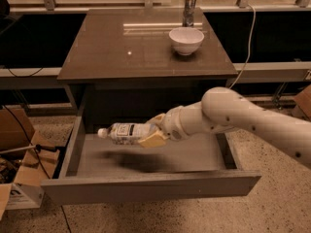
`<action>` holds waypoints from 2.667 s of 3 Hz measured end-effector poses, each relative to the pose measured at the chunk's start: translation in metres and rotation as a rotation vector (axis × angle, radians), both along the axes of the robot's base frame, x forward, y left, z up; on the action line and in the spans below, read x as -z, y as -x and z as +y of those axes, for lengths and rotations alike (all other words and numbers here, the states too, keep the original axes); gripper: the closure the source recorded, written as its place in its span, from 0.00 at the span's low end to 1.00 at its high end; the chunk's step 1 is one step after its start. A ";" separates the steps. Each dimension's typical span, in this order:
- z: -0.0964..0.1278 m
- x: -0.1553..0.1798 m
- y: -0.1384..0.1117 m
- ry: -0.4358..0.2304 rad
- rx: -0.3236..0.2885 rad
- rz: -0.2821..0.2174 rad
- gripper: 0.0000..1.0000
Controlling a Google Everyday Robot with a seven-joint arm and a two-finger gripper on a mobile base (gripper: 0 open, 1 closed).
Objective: Pick blue plastic bottle from top drawer and place on counter
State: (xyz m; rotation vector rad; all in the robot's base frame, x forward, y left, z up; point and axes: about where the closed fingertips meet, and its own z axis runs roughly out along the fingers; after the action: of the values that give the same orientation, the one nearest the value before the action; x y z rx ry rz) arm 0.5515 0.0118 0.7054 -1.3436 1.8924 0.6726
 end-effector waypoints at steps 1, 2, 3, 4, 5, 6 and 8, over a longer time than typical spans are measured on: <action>-0.041 -0.071 -0.009 0.057 -0.018 -0.119 1.00; -0.093 -0.149 -0.041 0.070 0.046 -0.234 1.00; -0.115 -0.185 -0.074 0.070 0.125 -0.254 1.00; -0.117 -0.195 -0.120 0.040 0.207 -0.228 1.00; -0.106 -0.184 -0.160 0.018 0.259 -0.180 1.00; -0.090 -0.161 -0.195 -0.001 0.284 -0.128 0.84; -0.070 -0.134 -0.228 -0.031 0.292 -0.084 0.37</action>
Offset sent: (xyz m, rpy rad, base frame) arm 0.0590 -0.1362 0.2132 -0.0715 -0.3243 -0.0862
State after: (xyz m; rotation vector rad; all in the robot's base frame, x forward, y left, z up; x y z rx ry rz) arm 0.7791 -0.0584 0.8389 -1.0310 1.9502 0.4878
